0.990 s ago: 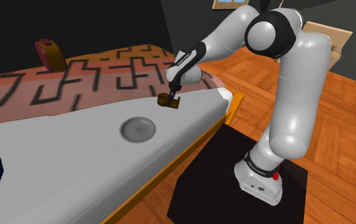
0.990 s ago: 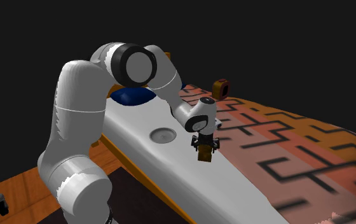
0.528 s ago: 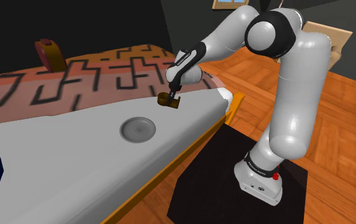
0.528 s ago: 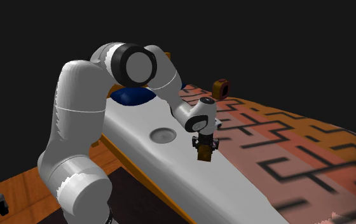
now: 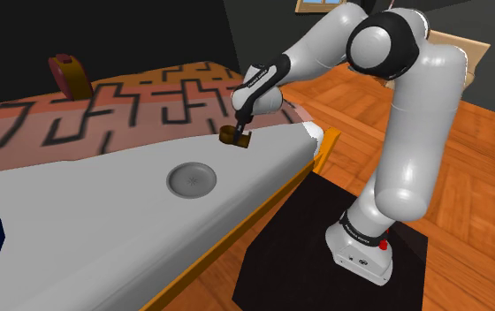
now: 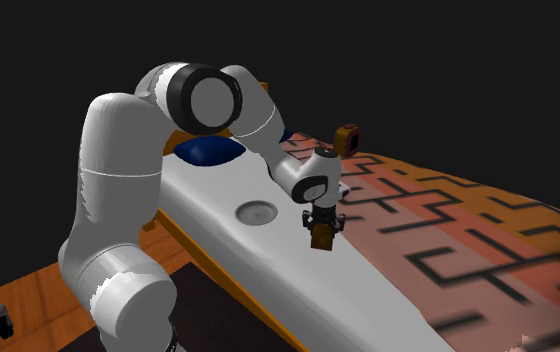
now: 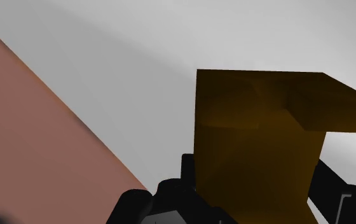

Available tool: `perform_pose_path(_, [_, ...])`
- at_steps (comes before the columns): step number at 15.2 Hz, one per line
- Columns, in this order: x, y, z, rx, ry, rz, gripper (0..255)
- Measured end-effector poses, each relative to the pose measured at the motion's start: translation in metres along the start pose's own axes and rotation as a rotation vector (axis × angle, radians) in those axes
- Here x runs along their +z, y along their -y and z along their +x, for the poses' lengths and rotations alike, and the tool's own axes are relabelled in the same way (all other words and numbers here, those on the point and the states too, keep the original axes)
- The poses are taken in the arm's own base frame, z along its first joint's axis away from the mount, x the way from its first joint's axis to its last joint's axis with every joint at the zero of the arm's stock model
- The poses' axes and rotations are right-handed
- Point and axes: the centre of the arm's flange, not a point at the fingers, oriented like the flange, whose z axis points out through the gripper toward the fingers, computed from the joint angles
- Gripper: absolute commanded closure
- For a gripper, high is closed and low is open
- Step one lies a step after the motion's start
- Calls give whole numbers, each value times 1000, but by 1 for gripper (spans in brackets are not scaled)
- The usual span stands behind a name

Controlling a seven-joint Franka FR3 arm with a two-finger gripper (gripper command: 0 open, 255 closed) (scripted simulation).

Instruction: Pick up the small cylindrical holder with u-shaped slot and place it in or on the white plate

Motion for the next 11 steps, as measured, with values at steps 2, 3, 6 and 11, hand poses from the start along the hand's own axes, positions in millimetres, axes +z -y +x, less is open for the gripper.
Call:
perform_pose_path(2, [-9,-1,2,0,0,0,255])
perform_pose_path(3, [-14,-1,3,0,0,0,255])
perform_pose_path(6, [-30,-1,5,0,0,0,255])
perform_pose_path(11, [-57,-2,9,0,0,0,255])
